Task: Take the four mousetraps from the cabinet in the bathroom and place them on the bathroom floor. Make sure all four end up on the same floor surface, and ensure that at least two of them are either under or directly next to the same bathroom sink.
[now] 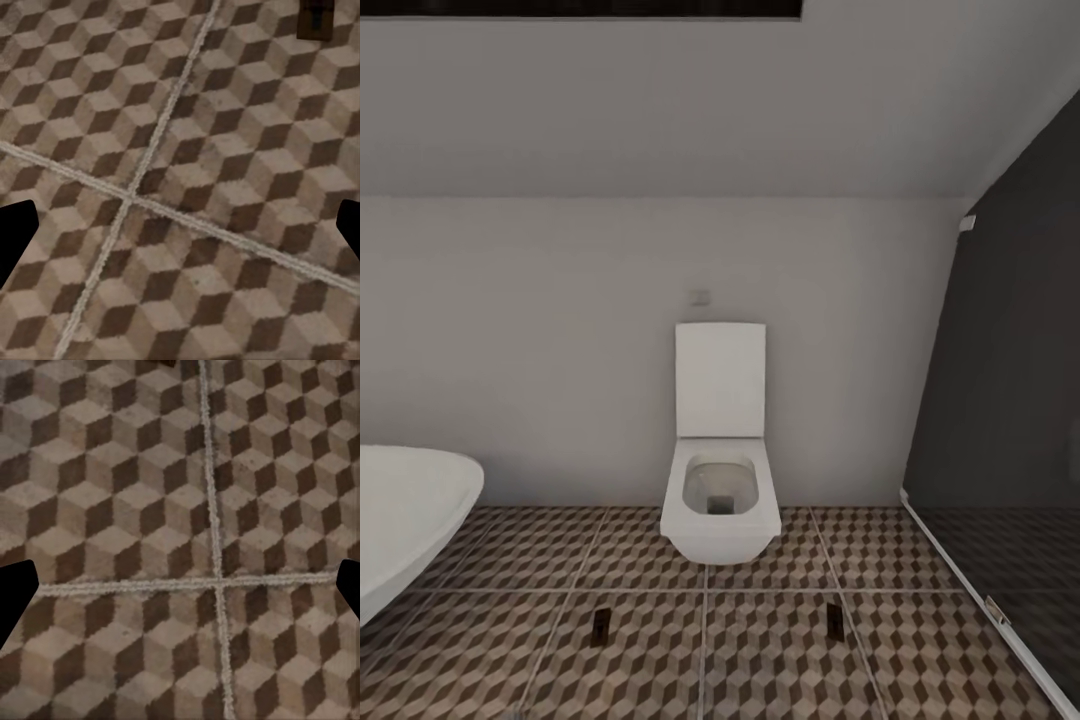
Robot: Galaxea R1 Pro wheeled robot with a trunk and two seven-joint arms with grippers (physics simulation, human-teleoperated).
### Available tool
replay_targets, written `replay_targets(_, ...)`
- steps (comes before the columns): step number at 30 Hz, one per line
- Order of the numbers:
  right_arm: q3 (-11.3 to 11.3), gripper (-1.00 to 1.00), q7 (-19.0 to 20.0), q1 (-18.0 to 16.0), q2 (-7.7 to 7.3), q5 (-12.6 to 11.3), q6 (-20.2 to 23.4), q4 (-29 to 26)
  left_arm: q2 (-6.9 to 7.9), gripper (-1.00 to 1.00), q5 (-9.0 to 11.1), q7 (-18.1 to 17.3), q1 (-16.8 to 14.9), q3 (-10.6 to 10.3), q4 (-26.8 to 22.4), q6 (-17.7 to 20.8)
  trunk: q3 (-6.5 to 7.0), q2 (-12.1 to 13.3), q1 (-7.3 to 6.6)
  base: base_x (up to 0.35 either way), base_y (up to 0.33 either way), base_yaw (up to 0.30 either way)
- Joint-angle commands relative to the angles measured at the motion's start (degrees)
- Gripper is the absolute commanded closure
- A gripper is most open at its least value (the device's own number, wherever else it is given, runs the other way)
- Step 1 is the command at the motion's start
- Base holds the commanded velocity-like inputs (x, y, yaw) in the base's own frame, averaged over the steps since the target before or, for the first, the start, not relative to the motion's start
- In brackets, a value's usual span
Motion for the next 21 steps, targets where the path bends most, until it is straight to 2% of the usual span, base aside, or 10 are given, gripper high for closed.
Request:
replay_targets(1, 0.5, -1.0, 0.0, -0.1, 0.03, -0.6, -0.4, 0.2, -0.02, -1.0, 0.3, 0.1, -0.1, -0.5, 0.2, -0.3, 0.12, 0.4, -0.24, 0.0, 0.0, 0.0)
replay_targets(21, 0.5, -1.0, 0.0, -0.1, 0.03, -0.6, -0.4, 0.2, -0.05, -1.0, 0.3, 0.1, 0.3, -0.5, 0.2, -0.6, 3.71, 8.4, -4.63, 0.0, 0.0, 0.0)
